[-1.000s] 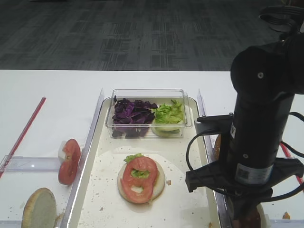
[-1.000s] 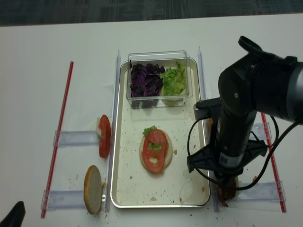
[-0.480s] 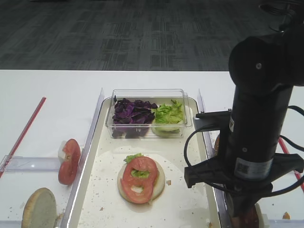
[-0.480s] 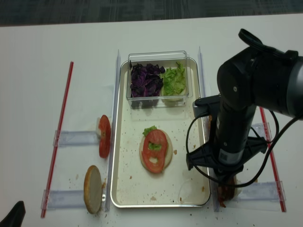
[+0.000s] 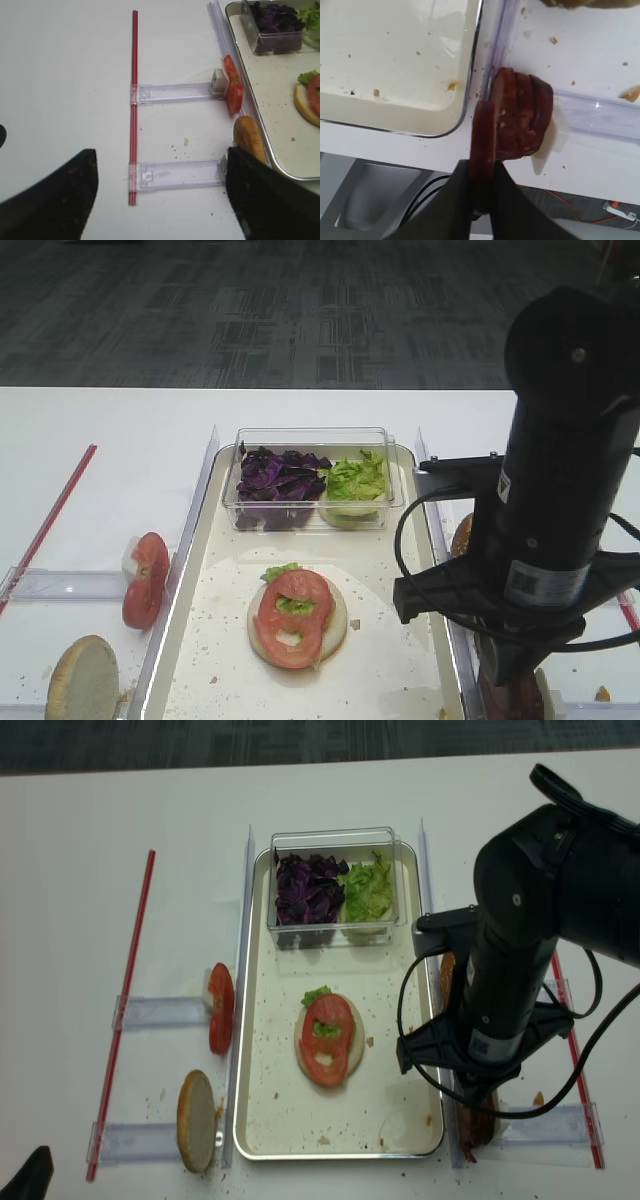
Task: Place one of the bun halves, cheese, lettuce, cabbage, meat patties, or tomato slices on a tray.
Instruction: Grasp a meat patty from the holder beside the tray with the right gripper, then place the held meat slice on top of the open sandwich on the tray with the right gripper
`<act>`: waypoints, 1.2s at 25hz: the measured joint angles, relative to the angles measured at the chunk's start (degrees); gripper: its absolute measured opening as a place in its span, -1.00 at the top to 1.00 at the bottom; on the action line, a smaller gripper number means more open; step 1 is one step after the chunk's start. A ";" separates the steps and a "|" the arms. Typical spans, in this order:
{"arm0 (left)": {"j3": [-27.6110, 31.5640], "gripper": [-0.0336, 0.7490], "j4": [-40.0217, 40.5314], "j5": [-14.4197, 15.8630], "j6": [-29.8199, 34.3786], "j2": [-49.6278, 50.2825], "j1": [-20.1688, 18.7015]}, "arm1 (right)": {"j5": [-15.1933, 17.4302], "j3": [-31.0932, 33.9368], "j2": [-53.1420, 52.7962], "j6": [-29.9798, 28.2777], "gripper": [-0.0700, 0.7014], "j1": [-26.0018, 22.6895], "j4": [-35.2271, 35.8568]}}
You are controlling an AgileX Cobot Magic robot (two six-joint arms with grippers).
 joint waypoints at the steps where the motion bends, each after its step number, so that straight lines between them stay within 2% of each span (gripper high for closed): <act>1: 0.00 -0.35 0.00 0.00 0.00 0.00 0.00 | 0.06 -0.12 -0.10 0.00 0.52 0.00 0.00; 8: 0.00 -0.35 0.00 0.00 0.00 0.00 0.00 | 1.03 -2.71 -1.10 0.00 0.52 0.00 0.00; 22: 0.00 -0.35 0.00 0.00 0.00 0.00 0.00 | 1.51 -2.92 -1.10 -1.26 0.52 0.00 0.37; 27: 0.00 -0.35 0.00 0.00 0.00 0.00 0.00 | 1.02 -2.92 -1.10 -6.60 0.52 0.00 2.62; 30: 0.00 -0.35 0.00 0.00 0.00 0.00 0.00 | -0.99 -2.92 -1.10 -10.18 0.52 0.00 5.36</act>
